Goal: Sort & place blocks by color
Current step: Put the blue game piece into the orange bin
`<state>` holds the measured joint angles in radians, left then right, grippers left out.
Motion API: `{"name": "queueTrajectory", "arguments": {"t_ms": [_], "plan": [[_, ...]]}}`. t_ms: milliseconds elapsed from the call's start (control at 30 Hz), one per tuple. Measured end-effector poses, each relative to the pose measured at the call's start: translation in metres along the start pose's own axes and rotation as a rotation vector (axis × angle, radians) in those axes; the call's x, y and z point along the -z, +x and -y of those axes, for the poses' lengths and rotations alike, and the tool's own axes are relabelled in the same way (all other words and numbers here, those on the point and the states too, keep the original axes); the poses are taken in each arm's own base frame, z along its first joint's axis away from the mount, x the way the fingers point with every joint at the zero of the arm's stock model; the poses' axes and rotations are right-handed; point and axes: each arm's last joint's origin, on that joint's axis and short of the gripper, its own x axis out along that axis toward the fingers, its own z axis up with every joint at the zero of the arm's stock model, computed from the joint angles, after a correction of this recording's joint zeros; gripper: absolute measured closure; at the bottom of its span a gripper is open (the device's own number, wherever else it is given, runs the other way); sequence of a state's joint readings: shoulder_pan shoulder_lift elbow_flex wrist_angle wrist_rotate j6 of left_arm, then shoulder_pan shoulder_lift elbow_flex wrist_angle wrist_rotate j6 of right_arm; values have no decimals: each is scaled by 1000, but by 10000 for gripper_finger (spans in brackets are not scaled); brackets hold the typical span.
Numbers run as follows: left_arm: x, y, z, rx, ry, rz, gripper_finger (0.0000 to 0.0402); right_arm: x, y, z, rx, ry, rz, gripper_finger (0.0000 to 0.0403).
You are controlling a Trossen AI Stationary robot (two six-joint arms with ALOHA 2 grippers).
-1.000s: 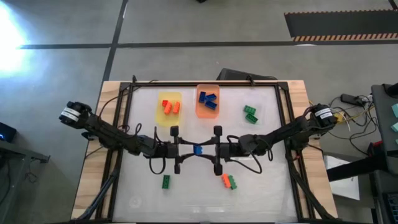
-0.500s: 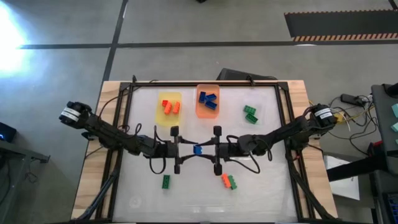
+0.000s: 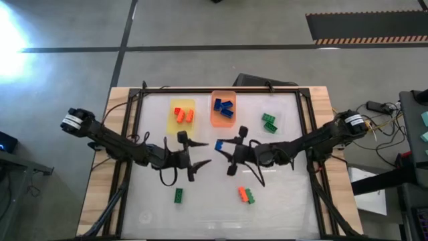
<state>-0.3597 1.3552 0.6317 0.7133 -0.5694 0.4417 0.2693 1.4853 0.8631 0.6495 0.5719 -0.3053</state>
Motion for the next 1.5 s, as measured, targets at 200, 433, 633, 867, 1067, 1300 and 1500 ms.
{"name": "queueTrajectory", "arguments": {"t_ms": [200,433,633,867,1067,1300,1500], "plan": [[-2,-4,-9,-165,16,-74,125,-6,5,30,81,27,-174,268],[-1,-5,-10,-208,64,-103,125,-16,24,76,99,13,-467,268],[-8,-12,-20,-260,130,-108,125,-15,42,118,26,74,-563,268],[-9,-32,-38,-313,135,-82,125,4,66,165,17,168,-606,268],[-3,-50,-49,-332,86,-58,125,29,90,187,29,168,-700,268],[-2,-57,-53,-340,73,-46,125,65,117,203,29,149,-869,268],[1,-57,-52,-335,82,-55,125,93,128,204,-15,120,-968,268]]}}
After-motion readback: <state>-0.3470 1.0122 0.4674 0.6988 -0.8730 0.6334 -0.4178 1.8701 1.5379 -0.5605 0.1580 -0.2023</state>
